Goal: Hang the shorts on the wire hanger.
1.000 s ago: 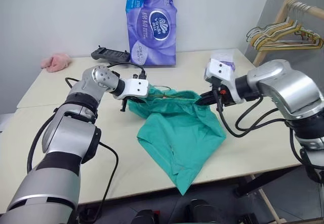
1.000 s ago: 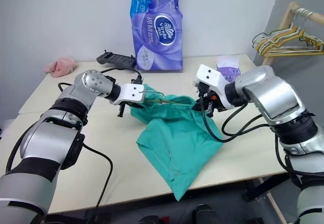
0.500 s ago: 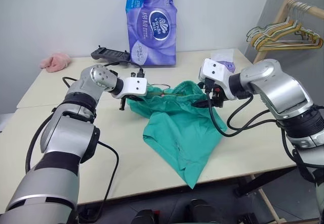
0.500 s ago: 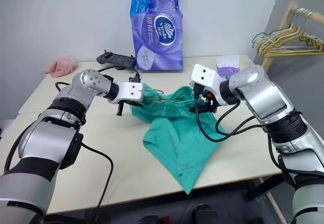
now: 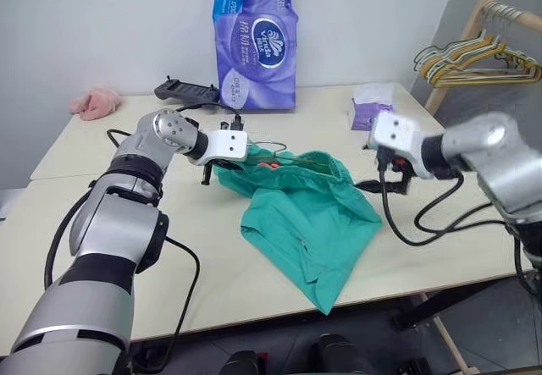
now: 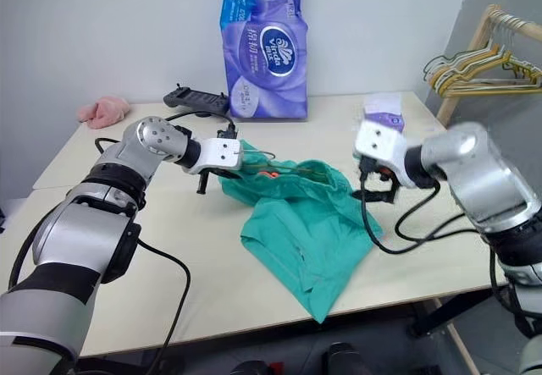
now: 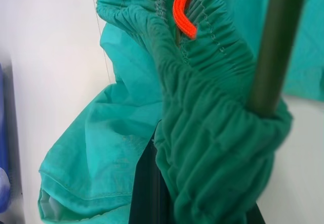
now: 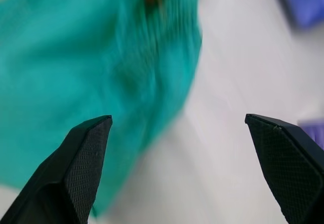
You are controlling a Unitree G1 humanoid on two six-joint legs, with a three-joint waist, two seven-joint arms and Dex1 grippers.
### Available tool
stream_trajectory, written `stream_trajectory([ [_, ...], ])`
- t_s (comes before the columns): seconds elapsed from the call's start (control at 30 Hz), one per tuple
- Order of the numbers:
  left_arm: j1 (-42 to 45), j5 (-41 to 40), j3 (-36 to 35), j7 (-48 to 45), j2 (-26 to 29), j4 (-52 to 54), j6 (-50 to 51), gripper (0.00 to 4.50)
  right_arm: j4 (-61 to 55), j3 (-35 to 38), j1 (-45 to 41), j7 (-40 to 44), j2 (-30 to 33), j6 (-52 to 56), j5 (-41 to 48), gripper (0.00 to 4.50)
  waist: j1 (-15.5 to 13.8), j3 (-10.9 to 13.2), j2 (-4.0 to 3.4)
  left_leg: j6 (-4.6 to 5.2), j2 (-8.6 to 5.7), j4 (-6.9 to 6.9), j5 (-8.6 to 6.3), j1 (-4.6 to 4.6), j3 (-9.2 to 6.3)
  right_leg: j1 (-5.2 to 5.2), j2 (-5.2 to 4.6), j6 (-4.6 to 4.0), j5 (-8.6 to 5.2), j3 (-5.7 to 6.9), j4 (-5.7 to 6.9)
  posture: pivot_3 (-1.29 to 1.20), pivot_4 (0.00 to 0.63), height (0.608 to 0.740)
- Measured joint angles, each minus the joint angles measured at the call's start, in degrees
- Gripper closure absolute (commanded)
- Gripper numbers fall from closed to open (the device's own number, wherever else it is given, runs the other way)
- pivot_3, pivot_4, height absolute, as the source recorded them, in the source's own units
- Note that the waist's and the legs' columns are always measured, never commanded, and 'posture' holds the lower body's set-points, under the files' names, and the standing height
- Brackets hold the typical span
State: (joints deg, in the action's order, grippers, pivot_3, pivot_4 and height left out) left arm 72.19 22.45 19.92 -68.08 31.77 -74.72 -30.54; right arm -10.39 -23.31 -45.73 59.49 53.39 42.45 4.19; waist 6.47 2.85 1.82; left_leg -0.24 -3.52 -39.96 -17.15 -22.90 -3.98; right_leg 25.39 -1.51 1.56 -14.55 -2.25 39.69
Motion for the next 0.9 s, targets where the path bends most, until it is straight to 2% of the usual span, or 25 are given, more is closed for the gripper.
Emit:
stream_trajectory([
  [0.2, 0.16, 0.01, 0.00, -0.01, -0.93, -0.01, 0.03, 4.50, 7.27, -4.97, 0.32, -4.43, -6.52, -10.81, -9.76, 0.02, 1.24, 0.01, -0.01, -0.13, 0.05, 0.06, 0.07, -0.01, 0.02, 0.10, 0.05, 0.00, 0.00, -0.04, 0.08, -0.15, 0.021, 0.740],
  [0.33, 0.19, 0.01, -0.01, -0.10, -0.87, -0.01, 0.01, 4.50, 8.77, -4.80, -1.60, -4.14, -13.05, -8.54, -9.14, 0.02, 1.50, 0.01, -0.01, -0.19, 0.04, 0.06, 0.11, -0.02, -0.04, 0.10, 0.06, 0.00, 0.00, 0.01, 0.08, -0.13, 0.027, 0.740],
  [0.57, 0.18, 0.00, -0.11, -0.13, -0.25, -0.02, 0.04, 4.50, 13.67, -4.31, -4.50, -3.56, -16.78, -8.35, -9.82, 0.02, 1.39, 0.01, -0.01, -0.20, 0.02, 0.04, 0.11, -0.01, -0.13, 0.01, 0.05, 0.00, 0.00, 0.08, -0.02, -0.11, 0.025, 0.740],
  [0.77, 0.18, -0.05, -0.17, -0.28, -0.39, 0.02, 0.07, 4.50, 24.44, -5.12, -7.41, -4.93, -20.29, -13.68, -13.29, 0.02, 1.42, 0.01, -0.01, -0.22, 0.01, 0.03, 0.12, 0.00, -0.12, 0.02, 0.04, 0.00, 0.00, 0.07, -0.01, -0.09, 0.021, 0.740],
  [0.87, 0.18, -0.06, -0.22, -0.42, -0.36, 0.02, 0.06, 4.50, 28.48, -5.17, -7.79, -5.27, -20.34, -17.02, -15.44, 0.58, 1.42, 0.01, -0.01, -0.22, 0.00, 0.03, 0.13, 0.00, -0.12, 0.01, 0.04, 0.00, 0.00, 0.05, -0.01, -0.09, 0.019, 0.740],
  [0.9, 0.18, -0.06, -0.24, -0.48, -0.35, 0.02, 0.06, 4.50, 29.55, -5.16, -7.81, -5.40, -20.47, -17.77, -16.07, 0.94, 1.44, 0.01, -0.01, -0.22, 0.00, 0.03, 0.13, 0.00, -0.12, 0.02, 0.04, 0.00, 0.00, 0.06, 0.00, -0.09, 0.017, 0.740],
])
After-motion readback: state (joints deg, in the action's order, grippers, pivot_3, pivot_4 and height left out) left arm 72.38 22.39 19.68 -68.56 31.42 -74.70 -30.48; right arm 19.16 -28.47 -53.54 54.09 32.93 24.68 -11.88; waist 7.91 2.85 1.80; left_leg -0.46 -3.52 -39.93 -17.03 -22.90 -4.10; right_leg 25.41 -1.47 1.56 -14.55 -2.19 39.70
